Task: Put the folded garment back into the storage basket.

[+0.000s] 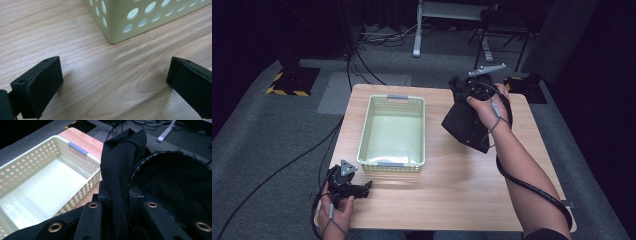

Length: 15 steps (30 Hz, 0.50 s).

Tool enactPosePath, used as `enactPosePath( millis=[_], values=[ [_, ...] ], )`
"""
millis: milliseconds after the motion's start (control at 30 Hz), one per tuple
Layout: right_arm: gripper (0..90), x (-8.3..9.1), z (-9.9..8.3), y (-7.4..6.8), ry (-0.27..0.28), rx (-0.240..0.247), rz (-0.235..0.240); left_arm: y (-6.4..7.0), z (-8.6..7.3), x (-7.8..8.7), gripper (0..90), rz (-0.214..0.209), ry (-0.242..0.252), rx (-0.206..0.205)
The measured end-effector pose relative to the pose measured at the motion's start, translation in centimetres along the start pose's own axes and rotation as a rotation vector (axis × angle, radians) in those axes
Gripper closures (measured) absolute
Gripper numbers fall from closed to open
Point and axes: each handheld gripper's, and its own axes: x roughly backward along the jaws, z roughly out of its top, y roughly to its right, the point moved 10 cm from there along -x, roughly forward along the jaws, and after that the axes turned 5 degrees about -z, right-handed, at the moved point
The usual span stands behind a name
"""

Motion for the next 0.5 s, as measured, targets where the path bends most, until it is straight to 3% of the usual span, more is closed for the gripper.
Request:
enactPosePath(
  millis=[500],
  values=[
    [77.4, -1.2, 1.8, -2.2, 0.010, 0.019, 0.030, -0.1, 0.0, 0.0, 0.4, 0.003, -0.001, 0.000]
  ],
)
